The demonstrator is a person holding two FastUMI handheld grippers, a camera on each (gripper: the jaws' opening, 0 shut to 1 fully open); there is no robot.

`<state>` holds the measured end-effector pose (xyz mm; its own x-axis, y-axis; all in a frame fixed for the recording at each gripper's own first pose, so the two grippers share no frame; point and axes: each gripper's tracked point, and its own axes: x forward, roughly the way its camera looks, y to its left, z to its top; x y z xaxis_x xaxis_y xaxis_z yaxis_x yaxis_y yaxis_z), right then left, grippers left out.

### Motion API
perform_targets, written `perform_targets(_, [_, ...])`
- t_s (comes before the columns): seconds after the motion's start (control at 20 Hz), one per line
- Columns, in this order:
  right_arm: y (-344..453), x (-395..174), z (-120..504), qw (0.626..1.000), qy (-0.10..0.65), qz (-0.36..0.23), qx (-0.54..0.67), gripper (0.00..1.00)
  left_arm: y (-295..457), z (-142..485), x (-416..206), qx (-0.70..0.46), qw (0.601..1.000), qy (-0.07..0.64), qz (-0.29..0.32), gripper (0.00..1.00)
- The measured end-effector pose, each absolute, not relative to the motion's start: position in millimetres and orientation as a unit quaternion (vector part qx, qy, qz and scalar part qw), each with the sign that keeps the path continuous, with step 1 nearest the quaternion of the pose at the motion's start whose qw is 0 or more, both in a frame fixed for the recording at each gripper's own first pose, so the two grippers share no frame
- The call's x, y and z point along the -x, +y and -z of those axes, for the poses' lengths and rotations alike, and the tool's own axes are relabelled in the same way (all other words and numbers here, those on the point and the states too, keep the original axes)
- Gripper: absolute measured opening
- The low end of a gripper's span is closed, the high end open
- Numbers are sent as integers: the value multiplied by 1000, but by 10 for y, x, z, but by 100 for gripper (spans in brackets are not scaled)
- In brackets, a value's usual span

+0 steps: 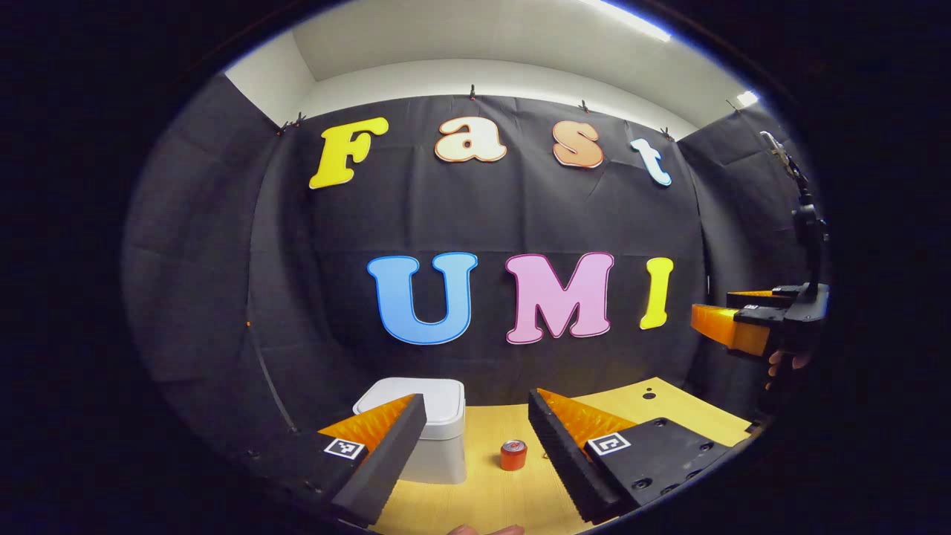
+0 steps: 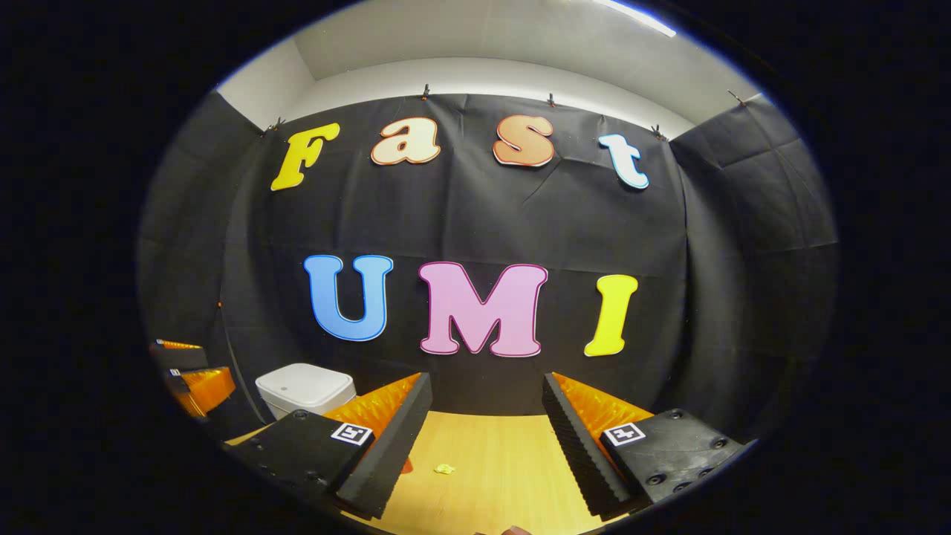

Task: Press the lid of the desktop garbage bin to open it, pick up the crumpled paper on the desktop and throw it into the bin, then pick up the pop can on the desktop and drop it into the bin, and finally close the garbage bin lid.

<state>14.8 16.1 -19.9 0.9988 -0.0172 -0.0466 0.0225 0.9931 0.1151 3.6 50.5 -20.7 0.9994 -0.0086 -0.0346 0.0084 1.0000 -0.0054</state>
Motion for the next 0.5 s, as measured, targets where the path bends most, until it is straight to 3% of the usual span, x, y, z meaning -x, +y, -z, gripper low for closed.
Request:
perform_targets(0.35, [77,-215,133,997,10,38,-65,96,623,326,-296,51,998,13,36,93])
perform_targets(0.5, [29,-244,181,998,9,45,-47,96,739,614,-449,48,997,59,29,93])
